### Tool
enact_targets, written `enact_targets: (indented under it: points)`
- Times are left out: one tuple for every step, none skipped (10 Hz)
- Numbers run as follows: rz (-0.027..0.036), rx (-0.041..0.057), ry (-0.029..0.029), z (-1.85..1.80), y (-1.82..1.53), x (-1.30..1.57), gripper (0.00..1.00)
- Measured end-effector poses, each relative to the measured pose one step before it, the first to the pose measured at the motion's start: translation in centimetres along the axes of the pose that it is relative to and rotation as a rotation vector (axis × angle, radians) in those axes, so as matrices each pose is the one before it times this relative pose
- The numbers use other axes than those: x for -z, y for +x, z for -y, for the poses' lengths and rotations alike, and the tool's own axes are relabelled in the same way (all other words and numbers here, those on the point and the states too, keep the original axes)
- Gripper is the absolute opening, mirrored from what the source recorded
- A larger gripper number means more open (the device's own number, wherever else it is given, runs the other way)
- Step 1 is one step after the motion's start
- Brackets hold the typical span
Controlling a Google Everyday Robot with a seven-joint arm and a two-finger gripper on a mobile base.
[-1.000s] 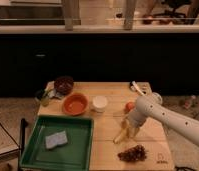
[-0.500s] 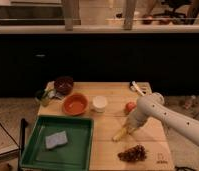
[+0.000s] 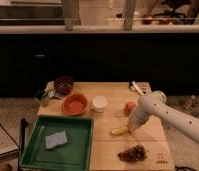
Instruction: Place banana in red bowl
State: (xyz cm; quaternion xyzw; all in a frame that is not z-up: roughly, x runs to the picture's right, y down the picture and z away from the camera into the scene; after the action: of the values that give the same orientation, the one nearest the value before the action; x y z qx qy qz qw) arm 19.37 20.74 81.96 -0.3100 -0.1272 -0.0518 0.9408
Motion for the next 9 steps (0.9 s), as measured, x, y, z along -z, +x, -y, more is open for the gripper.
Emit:
enact_targets:
  points:
    - [-0.00979, 0.01175, 0.00752, 0.49, -0.424, 1.01, 0.08]
    - [-0.01229, 0.01124, 0.0045, 0.395, -0.314, 0.984, 0.08]
    - [-0.00566, 0.00788, 0.00555, 0.332, -0.191, 0.379, 0.08]
    - [-0.00921, 0.01153, 0.00509, 0.44, -0.098, 0.134, 0.08]
    - [-0.00569, 0.0102, 0.00809, 0.654, -0.239, 0.151, 0.08]
    - [-0.00806, 0.02208, 0.00951, 1.479, -0.725, 0.606, 0.08]
    - [-0.00611, 0.01093, 0.006, 0.662, -0.29, 0.695, 0.08]
    - [-0.01164, 0.01154, 0.00146, 0.129, -0.208, 0.848, 0.08]
    - [-0.0043, 0.00982, 0.00244, 0.136, -0.305, 0.312, 0.08]
